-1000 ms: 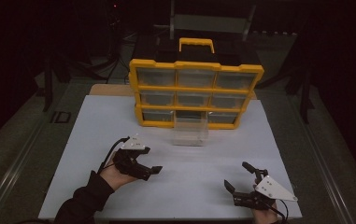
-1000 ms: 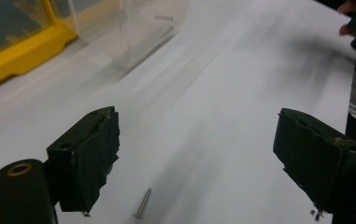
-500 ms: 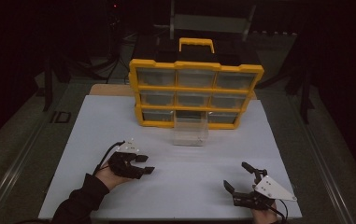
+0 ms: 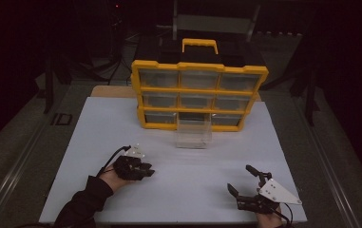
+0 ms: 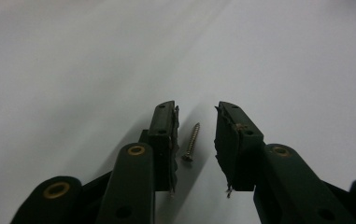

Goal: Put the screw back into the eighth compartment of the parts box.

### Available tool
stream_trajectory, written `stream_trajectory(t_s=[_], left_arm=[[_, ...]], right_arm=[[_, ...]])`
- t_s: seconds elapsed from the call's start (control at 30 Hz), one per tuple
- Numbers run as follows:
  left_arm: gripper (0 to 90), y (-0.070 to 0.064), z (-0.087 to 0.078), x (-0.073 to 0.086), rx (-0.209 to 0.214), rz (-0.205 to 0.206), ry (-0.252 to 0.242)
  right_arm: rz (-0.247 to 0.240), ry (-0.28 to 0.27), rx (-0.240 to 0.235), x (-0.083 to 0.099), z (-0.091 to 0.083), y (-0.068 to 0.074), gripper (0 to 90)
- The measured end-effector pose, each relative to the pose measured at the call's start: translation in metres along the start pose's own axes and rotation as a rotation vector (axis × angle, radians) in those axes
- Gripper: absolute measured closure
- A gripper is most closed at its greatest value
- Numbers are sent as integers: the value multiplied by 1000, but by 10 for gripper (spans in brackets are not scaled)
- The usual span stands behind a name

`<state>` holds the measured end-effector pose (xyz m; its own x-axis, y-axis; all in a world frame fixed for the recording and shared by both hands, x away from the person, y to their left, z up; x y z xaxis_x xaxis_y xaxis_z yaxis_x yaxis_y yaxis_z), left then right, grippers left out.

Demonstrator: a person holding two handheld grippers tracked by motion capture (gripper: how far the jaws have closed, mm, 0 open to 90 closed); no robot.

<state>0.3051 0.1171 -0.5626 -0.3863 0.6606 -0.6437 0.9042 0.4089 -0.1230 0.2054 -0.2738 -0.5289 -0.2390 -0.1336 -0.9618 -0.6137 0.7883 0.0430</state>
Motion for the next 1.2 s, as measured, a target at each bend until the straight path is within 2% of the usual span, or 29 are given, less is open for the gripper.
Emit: stream_trajectory(t_s=[0.2,0.23,0.37,0.47,0.67,0.8,0.9,0.93,0.97,1.0,1.17,1.2], left_arm=[[755,-1,5,1,8,11,19],[759,-3,5,0,5,26,30],[801,-5,6,-1,-1,38,54],[849,-5,6,-2,-10,38,58],[865,-4,6,-3,-10,18,60],[865,-3,-2,-11,-30,8,27],[865,-2,-12,-25,-42,4,-7],[865,-2,-12,-25,-42,4,-7],[865,-2,-17,-32,-48,1,-26],[865,-2,-17,-32,-48,1,-26],[865,0,-30,-55,-67,4,-56],[865,0,-30,-55,-67,4,-56]], right_arm=[[-1,0,0,0,0,0,102],[0,0,0,0,0,0,102],[0,0,0,0,0,0,102],[0,0,0,0,0,0,102],[3,0,1,0,0,0,102],[0,0,0,0,0,0,102],[1,0,1,0,0,0,102],[1,0,1,0,0,0,102],[0,0,1,0,0,0,102],[0,0,1,0,0,0,102],[3,0,1,0,0,0,102],[3,0,1,0,0,0,102]])
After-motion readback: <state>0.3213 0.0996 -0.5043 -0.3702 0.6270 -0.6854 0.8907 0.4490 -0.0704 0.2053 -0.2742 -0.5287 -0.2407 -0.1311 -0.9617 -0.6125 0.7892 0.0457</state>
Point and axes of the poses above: each handheld gripper's, and its own axes: z roughly forward along the jaws, x roughly out of its underside, y roughly to its left, the point moved 3 cm from there along z, roughly forward along the jaws, and after that the axes turned 7 degrees about z, right-handed, at the moved point
